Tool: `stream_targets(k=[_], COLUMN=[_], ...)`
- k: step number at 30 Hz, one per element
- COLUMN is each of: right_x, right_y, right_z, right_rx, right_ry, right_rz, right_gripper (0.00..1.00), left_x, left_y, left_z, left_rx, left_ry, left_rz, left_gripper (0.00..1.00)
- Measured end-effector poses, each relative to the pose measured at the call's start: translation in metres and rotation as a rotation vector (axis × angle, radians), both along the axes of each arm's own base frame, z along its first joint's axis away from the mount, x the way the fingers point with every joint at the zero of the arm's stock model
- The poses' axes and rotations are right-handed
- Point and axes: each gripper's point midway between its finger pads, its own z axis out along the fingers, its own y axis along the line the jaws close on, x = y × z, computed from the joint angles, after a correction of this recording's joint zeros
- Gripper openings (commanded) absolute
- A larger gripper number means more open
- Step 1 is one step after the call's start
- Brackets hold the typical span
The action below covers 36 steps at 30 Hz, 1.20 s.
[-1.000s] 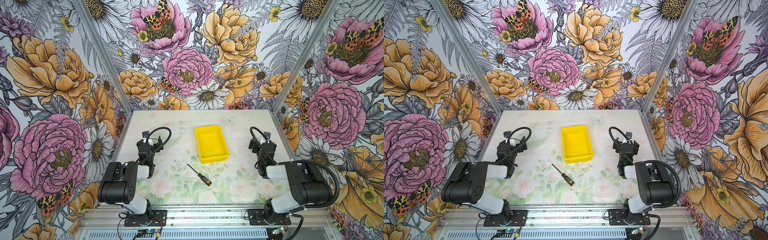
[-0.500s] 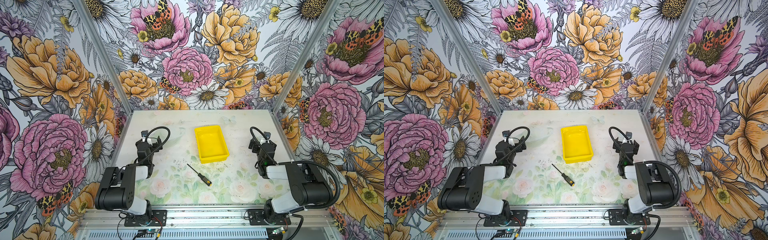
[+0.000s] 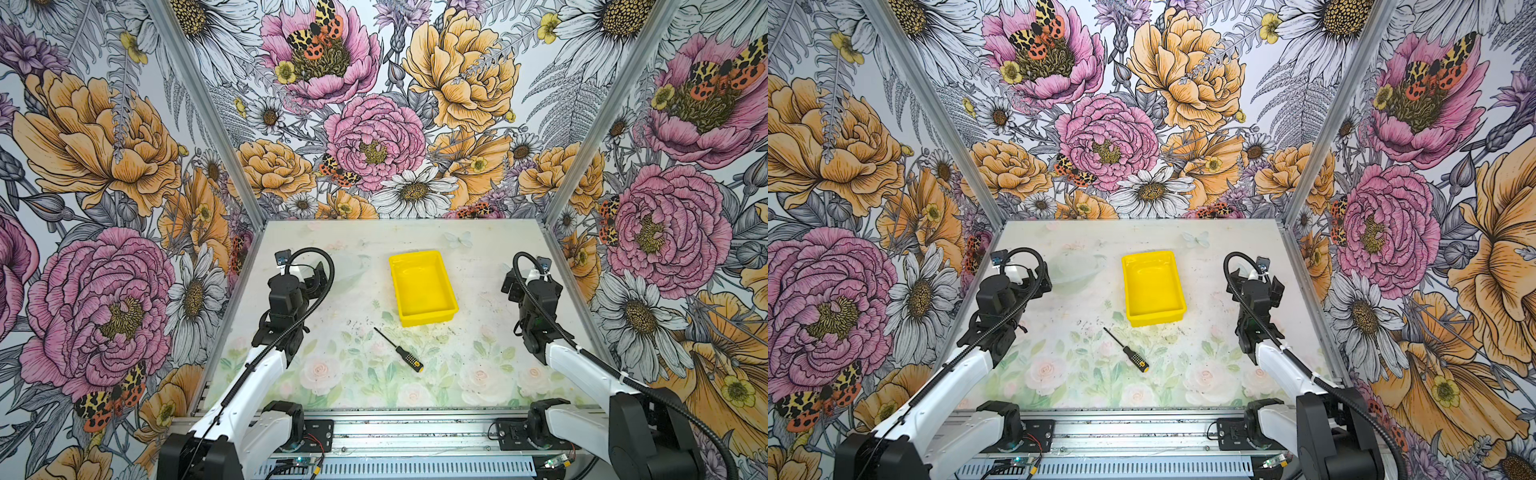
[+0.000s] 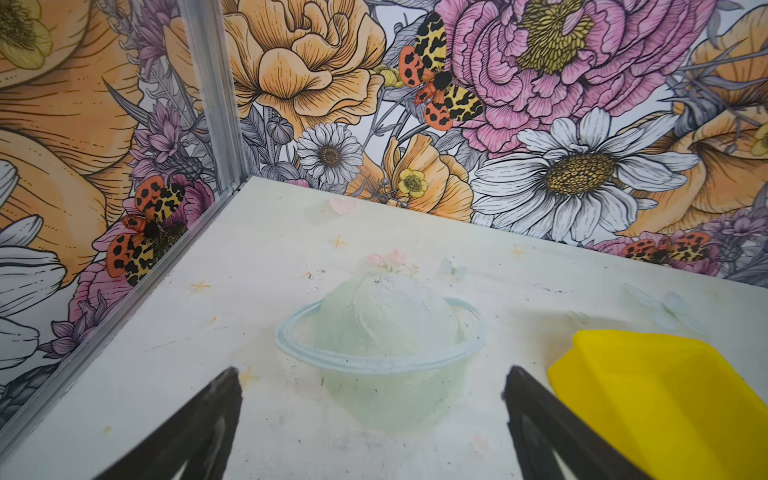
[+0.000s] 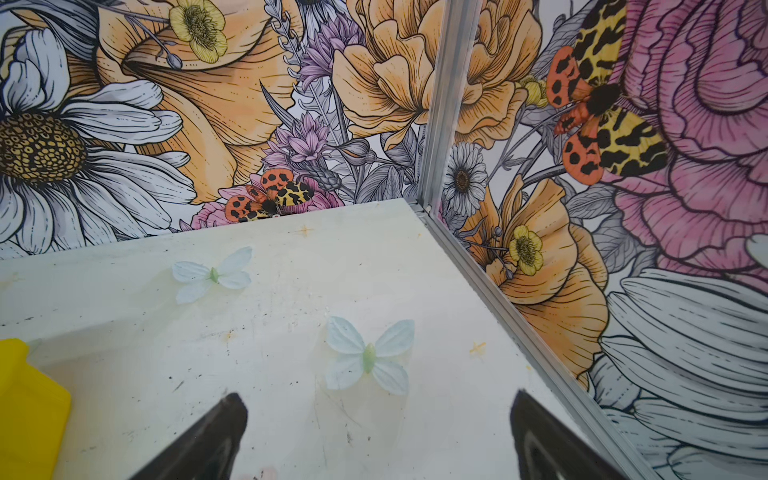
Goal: Put the screwdriver in the bin
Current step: 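Reach the left gripper toward the screwdriver handle while the right arm lifts slightly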
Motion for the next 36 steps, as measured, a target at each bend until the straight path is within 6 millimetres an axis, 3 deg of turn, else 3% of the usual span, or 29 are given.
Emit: stream_targets(k=[3, 7, 13, 18, 26, 31, 36], right_x=[-0.001, -0.009, -0.024, -0.023, -0.022, -0.023, -0.024], right_y=[0.003, 0.012, 0.023, 0.031, 0.039, 0.040, 0.040], right_z=[0.023, 0.037, 0.019, 0.011, 0.009, 0.008, 0.008], right_rx=[0.058, 0.127, 0.185, 0.210, 0.230, 0.230, 0.226], right_ry=[0.019, 0.063, 0.194, 0.295, 0.356, 0.366, 0.371], right_rz=[-0.009, 0.008, 0.027, 0.035, 0.052, 0.056, 0.057], right_gripper=[0.99, 0.99, 0.99, 1.00, 1.00, 1.00, 1.00], left_x=[-0.011, -0.028, -0.048, -0.053, -0.060, -0.065, -0.079], left_y=[-0.013, -0.032, -0.062, -0.110, -0.185, -0.213, -0.229], left_z=[0.009, -0.004, -0.035, -0.061, -0.122, -0.138, -0.154], left_rx=[-0.076, -0.178, -0.310, -0.351, -0.282, -0.271, -0.261], left_ry=[0.043, 0.148, 0.336, 0.508, 0.791, 0.861, 0.924], left_rz=[-0.004, -0.014, -0.047, -0.109, -0.169, -0.195, -0.211], left_gripper=[0.99, 0.99, 0.99, 0.99, 0.99, 0.99, 0.99])
